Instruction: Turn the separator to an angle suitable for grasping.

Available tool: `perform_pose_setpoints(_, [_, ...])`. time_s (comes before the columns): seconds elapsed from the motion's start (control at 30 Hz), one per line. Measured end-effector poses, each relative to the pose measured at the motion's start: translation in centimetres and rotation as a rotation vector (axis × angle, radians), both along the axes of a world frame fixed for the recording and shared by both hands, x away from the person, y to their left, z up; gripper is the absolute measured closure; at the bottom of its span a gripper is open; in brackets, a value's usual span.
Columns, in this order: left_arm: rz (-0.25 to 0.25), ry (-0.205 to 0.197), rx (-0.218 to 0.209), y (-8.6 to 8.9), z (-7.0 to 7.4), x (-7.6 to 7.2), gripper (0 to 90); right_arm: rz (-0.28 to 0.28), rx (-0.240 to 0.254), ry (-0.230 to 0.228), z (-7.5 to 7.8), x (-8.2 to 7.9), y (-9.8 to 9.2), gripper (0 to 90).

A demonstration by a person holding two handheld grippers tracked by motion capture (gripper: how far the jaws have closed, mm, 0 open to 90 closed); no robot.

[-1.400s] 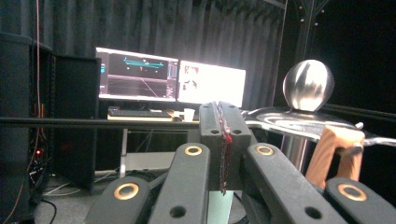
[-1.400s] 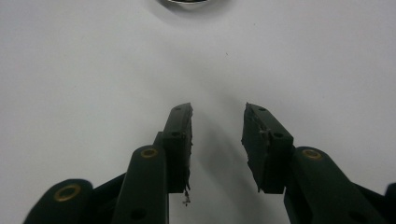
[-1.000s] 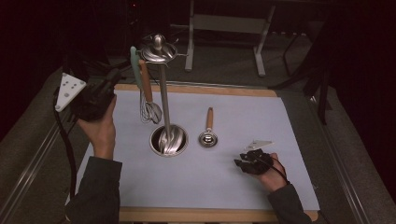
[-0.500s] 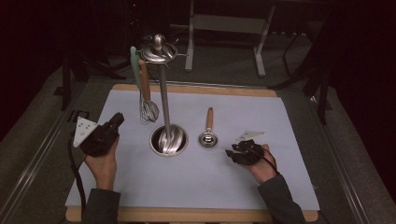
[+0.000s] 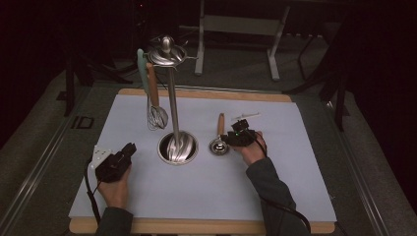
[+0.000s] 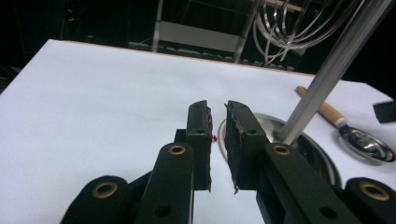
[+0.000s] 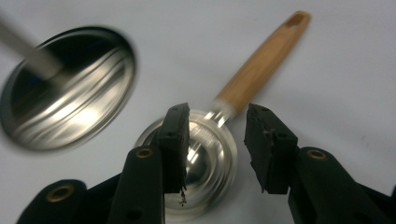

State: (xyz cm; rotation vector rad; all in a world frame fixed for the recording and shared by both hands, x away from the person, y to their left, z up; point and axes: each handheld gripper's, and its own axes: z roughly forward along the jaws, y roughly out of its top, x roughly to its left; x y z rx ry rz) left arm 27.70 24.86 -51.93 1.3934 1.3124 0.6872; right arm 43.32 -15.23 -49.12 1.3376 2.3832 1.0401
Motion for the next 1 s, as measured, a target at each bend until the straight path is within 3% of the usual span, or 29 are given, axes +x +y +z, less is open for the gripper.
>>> perform_pose_setpoints(0.2, [0.003, 0.032, 0.002, 0.1, -1.0, 0.4, 80.0, -0.085, 0.007, 0.080, -1.6, 3.0, 0.8, 59.4])
perform_pose_setpoints(0.27, [0.008, 0.037, 0.004, 0.2, -1.2, 0.4, 80.0, -0.098, 0.051, 0.116, -2.1, 3.6, 0.8, 58.4])
perform_pose_setpoints(0.53, [0.003, 0.048, 0.008, 0.3, -1.5, 0.6, 80.1, -0.113, 0.036, 0.157, -2.5, 4.3, 1.4, 60.0])
perform_pose_setpoints(0.63, [0.002, 0.050, 0.010, 0.3, -1.5, 0.6, 80.1, -0.122, 0.048, 0.168, -2.4, 4.3, 1.3, 61.7])
perform_pose_setpoints(0.77, [-0.006, 0.056, 0.017, 0.3, -1.7, 0.8, 80.0, -0.096, 0.024, 0.175, -2.4, 3.5, 0.9, 63.7])
perform_pose_setpoints(1.0, [-0.029, 0.060, 0.037, -0.1, -1.8, 0.8, 80.0, -0.035, 0.003, 0.173, -2.6, 0.4, -0.2, 68.2])
